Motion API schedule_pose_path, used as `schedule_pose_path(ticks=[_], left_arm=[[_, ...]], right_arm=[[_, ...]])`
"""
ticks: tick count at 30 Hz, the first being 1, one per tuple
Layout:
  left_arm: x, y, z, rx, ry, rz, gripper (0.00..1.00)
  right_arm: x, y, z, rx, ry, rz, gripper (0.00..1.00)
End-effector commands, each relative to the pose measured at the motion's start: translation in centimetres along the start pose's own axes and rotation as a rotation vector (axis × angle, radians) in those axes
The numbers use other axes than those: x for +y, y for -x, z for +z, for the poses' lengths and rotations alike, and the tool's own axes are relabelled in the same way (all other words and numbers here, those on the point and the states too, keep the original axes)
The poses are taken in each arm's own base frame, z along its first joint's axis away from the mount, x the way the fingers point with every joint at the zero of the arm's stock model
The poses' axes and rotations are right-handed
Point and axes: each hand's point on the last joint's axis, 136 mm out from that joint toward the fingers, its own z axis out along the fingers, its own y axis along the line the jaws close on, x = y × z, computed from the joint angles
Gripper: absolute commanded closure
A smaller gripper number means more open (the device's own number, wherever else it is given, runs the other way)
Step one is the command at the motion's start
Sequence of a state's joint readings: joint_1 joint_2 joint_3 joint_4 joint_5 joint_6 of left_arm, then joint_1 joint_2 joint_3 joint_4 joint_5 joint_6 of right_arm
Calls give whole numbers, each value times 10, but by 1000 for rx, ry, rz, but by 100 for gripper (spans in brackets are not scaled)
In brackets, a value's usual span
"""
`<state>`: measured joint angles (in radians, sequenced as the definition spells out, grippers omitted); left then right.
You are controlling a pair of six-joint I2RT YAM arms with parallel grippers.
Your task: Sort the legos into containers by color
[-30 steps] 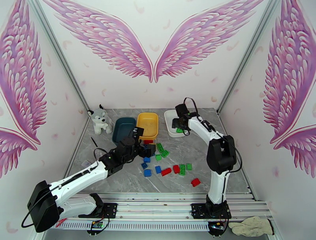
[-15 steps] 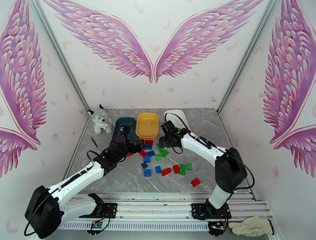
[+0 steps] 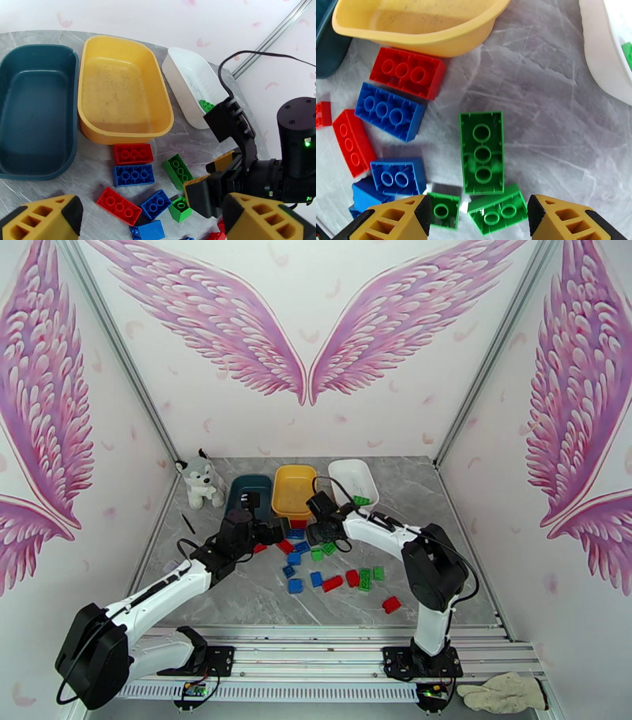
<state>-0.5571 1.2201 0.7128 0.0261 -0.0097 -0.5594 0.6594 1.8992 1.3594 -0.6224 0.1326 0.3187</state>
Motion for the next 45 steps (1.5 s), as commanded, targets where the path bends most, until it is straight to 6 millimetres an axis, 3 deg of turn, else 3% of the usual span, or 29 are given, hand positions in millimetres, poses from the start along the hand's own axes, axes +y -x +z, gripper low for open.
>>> schedule_pose_path(ticks=[1,9,26,33,37,45], left_arm=[[-2,-6,6,24,-28,-14,1],[-3,-9,9,35,-33,-18,1],[-4,-13,13,48,-39,-18,1],[-13,-22,22,75,-67,2,1],[-26,-29,26,83,-80,52,1],[-60,-37,21,71,-104,204,1]], right_arm=[[-2,17,9,-37,-32,-28,29],[-12,14,30,9,-37,-1,32],[-15,11,46,38,-38,13,49],[-22,17,33,2,-26,60,65],[-28,22,15,-39,-16,95,68],[-77,43,-32,-149,-52,251,68]])
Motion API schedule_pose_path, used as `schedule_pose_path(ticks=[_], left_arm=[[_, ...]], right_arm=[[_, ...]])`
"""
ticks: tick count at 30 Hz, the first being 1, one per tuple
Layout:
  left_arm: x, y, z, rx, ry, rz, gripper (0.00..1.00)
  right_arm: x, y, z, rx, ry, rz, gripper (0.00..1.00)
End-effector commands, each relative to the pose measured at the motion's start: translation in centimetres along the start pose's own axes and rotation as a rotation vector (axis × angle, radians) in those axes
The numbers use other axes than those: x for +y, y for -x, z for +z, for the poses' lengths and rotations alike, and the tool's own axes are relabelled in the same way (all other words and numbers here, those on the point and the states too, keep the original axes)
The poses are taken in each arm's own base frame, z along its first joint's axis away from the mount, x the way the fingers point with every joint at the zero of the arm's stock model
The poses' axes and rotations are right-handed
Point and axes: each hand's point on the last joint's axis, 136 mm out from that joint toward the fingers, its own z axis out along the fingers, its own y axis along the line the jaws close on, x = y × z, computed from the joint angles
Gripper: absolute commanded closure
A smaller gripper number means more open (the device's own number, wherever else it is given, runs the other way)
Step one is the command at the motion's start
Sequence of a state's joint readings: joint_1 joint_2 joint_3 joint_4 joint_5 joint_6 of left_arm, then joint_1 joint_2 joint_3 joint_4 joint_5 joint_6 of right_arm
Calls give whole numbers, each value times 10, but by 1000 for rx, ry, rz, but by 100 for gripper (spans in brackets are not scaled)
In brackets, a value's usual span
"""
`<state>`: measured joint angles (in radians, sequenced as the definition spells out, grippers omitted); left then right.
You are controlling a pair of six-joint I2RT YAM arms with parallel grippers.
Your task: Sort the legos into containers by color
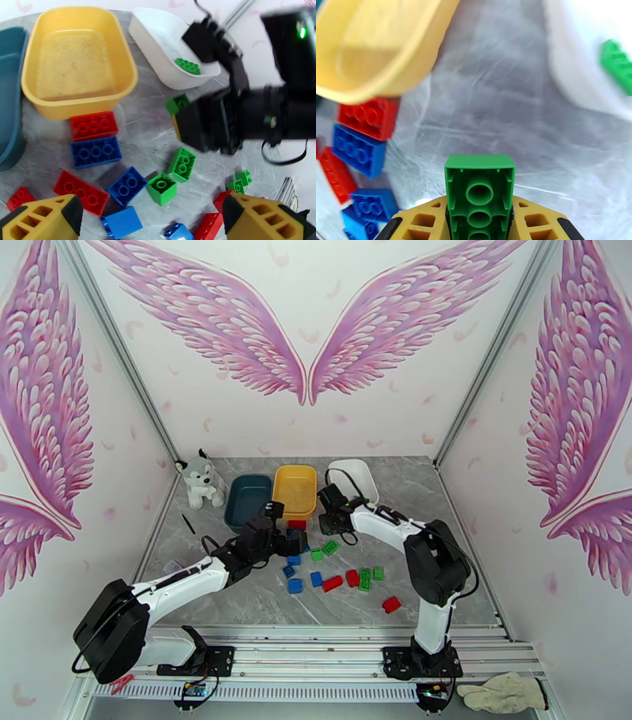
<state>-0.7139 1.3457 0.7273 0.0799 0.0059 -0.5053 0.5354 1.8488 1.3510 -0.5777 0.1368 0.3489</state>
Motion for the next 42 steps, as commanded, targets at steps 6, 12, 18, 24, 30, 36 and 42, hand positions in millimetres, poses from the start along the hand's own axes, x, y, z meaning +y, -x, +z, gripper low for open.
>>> schedule_pose_path(ticks=[6,12,18,24,30,36,42], left_arm=[[-34,12,0,-46,33,203,1],[-53,8,-1,-47,46,290,1],[-58,10,-6,-64,69,337,1],[-56,12,-9,-79,82,349,1],[-47,17,-10,-122,136,355,1],[-40,24,-20,-134,186,342,1],[-27,36,-46,-217,196,290,1]], right_arm=[[-60,61,-23,-109,14,265,68],[-82,105,-22,-129,-28,308,62],[-96,128,-15,-109,-87,314,44],[-89,125,-39,-175,-30,305,20],[-55,91,-70,-170,47,239,26],[-15,41,-72,-71,112,151,34],[25,-14,-55,23,168,68,38]])
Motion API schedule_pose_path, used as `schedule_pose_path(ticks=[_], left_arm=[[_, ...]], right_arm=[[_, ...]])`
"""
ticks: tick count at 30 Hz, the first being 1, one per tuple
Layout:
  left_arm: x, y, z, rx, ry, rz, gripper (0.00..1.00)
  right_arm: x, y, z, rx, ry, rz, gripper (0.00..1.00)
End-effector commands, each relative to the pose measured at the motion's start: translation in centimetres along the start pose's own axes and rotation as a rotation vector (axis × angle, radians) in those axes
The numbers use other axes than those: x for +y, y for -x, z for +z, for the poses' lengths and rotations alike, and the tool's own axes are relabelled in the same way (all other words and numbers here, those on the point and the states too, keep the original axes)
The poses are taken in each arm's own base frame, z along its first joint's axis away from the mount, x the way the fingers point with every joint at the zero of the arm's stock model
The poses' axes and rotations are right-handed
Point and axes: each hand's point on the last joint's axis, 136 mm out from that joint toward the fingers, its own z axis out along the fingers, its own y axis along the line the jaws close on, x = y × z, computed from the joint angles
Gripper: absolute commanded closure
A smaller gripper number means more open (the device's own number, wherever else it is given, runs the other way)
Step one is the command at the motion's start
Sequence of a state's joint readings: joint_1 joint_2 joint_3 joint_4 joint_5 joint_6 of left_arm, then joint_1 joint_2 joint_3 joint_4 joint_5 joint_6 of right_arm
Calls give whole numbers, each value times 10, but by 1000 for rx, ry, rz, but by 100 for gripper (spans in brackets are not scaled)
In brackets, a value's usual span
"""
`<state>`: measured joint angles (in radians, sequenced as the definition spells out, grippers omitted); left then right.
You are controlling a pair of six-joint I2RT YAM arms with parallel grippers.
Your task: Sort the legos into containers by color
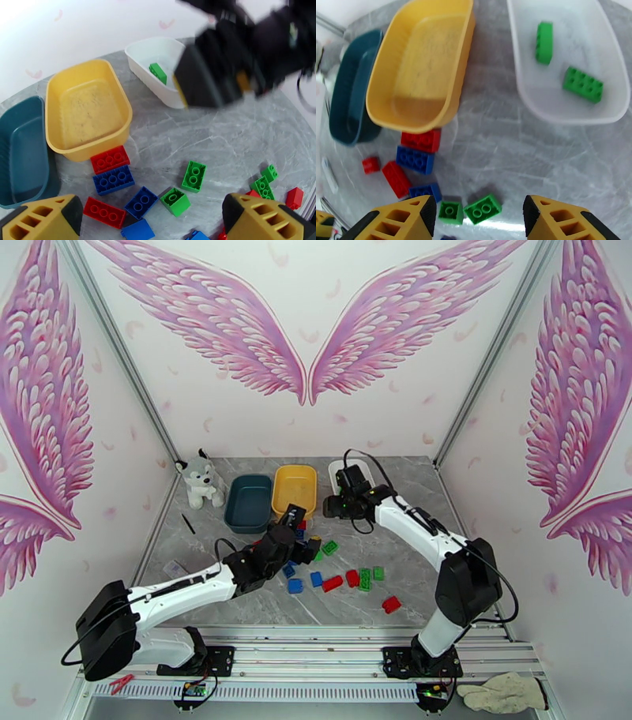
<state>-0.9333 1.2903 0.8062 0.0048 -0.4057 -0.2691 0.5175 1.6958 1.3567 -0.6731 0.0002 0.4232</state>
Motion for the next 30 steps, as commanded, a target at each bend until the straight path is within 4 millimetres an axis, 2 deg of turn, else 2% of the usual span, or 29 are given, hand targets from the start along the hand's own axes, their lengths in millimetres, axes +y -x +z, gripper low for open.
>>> schedule_pose_path(ticks=[1,7,14,18,22,30], left_arm=[[21,12,-18,-67,43,-55,1],[51,15,-30,-105,66,-154,1],[76,7,-23,-82,61,-268,1],[79,6,-21,-77,54,-283,1],[79,6,-20,-74,53,-285,1],[79,5,-20,-71,48,-289,1]], right_arm=[[13,-32,8,48,23,-38,40],[22,-72,21,86,56,-99,42],[47,-94,44,173,121,-125,46],[59,-104,57,223,124,-147,50],[63,-109,61,232,104,-169,49],[52,-109,65,227,21,-173,44]])
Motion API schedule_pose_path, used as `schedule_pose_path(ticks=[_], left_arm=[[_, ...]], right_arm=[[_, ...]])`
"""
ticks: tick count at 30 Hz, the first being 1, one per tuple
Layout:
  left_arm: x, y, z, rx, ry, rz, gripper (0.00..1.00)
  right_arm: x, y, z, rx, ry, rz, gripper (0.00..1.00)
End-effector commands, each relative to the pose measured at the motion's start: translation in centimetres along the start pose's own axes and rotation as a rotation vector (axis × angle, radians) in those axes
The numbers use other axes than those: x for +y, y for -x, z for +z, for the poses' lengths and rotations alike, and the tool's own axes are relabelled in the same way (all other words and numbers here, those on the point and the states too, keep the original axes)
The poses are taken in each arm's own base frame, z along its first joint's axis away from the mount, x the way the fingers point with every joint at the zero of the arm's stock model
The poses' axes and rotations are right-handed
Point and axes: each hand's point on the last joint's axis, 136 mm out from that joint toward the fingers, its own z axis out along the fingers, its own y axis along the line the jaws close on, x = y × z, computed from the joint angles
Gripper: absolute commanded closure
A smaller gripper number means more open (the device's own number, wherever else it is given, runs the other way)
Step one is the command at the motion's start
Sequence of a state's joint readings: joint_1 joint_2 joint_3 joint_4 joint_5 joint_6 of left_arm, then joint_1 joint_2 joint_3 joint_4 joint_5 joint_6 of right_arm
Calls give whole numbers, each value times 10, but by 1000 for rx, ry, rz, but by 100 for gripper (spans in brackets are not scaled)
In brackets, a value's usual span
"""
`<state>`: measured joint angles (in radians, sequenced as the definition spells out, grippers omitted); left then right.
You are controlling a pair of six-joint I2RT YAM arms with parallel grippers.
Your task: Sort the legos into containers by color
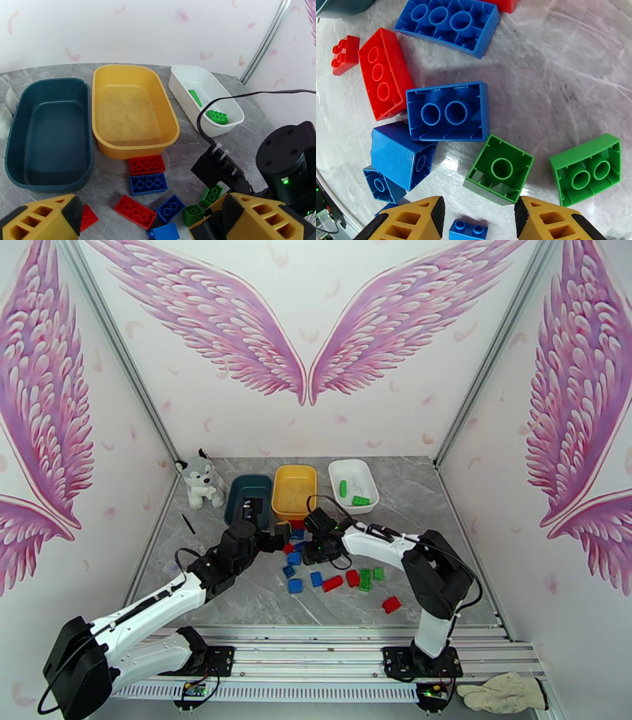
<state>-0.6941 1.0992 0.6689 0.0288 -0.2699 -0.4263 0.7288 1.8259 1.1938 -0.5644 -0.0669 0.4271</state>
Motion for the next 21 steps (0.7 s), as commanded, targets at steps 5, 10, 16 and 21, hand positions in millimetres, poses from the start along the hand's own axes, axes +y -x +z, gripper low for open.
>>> schedule_pose_path(ticks=[5,10,16,21], left_arm=[[-2,0,0,-4,-21,-14,1],[-3,-2,2,6,-25,-12,1],[-5,-4,5,16,-35,-13,1],[-5,-5,6,20,-36,-15,1]], right_arm=[[-6,6,9,7,-66,13,44],[-6,8,14,12,-83,5,45],[-9,12,20,11,-115,4,49],[-10,13,21,11,-130,4,56]])
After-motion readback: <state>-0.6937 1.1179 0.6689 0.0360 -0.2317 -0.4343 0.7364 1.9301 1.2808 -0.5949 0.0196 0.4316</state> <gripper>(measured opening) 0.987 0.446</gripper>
